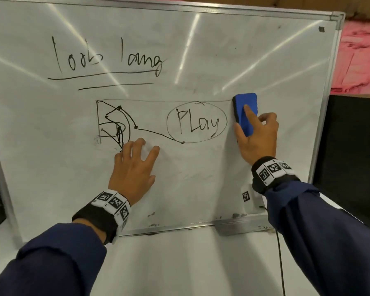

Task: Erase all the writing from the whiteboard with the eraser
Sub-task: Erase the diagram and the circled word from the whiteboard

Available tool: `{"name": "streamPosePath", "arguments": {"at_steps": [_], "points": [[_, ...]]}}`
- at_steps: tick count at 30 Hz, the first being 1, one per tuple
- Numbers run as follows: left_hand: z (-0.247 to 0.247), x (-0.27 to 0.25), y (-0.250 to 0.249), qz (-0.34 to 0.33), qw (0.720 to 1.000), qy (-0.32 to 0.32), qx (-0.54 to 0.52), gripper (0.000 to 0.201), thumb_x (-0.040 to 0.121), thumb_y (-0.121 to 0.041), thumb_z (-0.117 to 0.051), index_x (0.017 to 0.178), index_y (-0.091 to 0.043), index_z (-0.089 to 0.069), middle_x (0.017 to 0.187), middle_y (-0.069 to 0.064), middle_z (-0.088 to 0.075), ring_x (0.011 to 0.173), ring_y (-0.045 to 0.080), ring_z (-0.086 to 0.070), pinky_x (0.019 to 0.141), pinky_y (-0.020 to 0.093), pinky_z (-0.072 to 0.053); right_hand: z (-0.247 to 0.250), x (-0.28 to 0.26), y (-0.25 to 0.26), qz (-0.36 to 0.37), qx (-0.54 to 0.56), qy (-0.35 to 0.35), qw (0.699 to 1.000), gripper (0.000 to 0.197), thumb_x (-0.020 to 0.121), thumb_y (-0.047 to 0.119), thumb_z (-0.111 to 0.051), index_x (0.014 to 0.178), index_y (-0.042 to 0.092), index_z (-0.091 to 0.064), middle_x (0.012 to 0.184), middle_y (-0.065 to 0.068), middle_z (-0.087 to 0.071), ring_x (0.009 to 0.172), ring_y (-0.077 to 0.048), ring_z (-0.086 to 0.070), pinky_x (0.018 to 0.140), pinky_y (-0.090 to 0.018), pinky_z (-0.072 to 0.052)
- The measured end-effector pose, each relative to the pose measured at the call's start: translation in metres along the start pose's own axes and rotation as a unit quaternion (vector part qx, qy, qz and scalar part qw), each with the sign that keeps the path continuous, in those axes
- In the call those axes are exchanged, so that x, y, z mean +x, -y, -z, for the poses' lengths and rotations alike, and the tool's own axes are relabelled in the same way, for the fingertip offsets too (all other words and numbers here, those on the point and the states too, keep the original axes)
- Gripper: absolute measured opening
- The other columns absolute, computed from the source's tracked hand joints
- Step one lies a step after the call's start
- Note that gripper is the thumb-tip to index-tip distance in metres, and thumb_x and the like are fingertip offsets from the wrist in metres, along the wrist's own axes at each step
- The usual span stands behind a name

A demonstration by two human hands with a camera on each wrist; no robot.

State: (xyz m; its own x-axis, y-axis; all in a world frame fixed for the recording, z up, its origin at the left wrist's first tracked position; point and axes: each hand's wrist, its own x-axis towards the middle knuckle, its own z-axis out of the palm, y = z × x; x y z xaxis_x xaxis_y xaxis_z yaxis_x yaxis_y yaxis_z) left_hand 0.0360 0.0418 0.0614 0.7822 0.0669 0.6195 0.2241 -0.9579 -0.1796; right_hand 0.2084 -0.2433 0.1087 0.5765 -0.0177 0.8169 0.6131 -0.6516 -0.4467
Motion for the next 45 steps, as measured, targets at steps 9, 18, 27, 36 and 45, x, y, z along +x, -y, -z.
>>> {"name": "streamPosePath", "arguments": {"at_steps": [9,18,27,36,45], "points": [[-0.006,-0.005,-0.002,-0.012,1.000,-0.007,0.016,0.082,0.068,-0.029,-0.083,0.139,-0.020,-0.044,0.142,0.018,-0.037,0.126,0.041,-0.039,0.091,0.055,-0.045,0.002,0.011,0.000,0.007,-0.008,-0.015,1.000,0.055,0.095,0.046,-0.061,0.147,0.035,-0.047,0.128,-0.009,-0.039,0.116,-0.027,-0.041,0.090,-0.029,-0.038],[-0.007,-0.002,0.002,-0.033,0.998,-0.006,0.047,0.081,0.065,-0.033,-0.078,0.139,-0.021,-0.046,0.142,0.014,-0.041,0.124,0.039,-0.040,0.091,0.056,-0.041,-0.012,-0.001,-0.001,0.040,-0.005,-0.019,0.999,0.056,0.093,0.045,-0.064,0.146,0.034,-0.048,0.123,-0.008,-0.040,0.111,-0.025,-0.041,0.088,-0.032,-0.044],[-0.007,-0.003,0.002,-0.028,0.999,0.007,0.046,0.081,0.067,-0.034,-0.077,0.140,-0.022,-0.045,0.144,0.013,-0.040,0.125,0.039,-0.039,0.091,0.055,-0.042,-0.013,0.005,0.018,0.060,0.006,-0.026,0.998,0.055,0.093,0.041,-0.065,0.145,0.029,-0.052,0.120,-0.010,-0.041,0.108,-0.026,-0.043,0.084,-0.030,-0.040],[-0.006,-0.004,0.001,-0.026,0.999,0.007,0.041,0.083,0.066,-0.031,-0.079,0.141,-0.022,-0.045,0.144,0.013,-0.040,0.126,0.039,-0.039,0.092,0.055,-0.044,-0.010,-0.005,0.022,0.022,0.030,-0.021,0.999,0.056,0.091,0.041,-0.067,0.144,0.029,-0.054,0.113,0.000,-0.033,0.104,-0.023,-0.046,0.084,-0.031,-0.046],[-0.010,-0.010,-0.001,-0.024,0.999,-0.004,0.028,0.089,0.064,-0.028,-0.081,0.144,-0.019,-0.043,0.146,0.014,-0.039,0.128,0.039,-0.039,0.093,0.054,-0.046,0.001,-0.016,0.000,0.021,-0.007,-0.006,1.000,0.055,0.091,0.040,-0.067,0.143,0.030,-0.053,0.112,0.000,-0.035,0.100,-0.024,-0.048,0.078,-0.032,-0.047]]}}
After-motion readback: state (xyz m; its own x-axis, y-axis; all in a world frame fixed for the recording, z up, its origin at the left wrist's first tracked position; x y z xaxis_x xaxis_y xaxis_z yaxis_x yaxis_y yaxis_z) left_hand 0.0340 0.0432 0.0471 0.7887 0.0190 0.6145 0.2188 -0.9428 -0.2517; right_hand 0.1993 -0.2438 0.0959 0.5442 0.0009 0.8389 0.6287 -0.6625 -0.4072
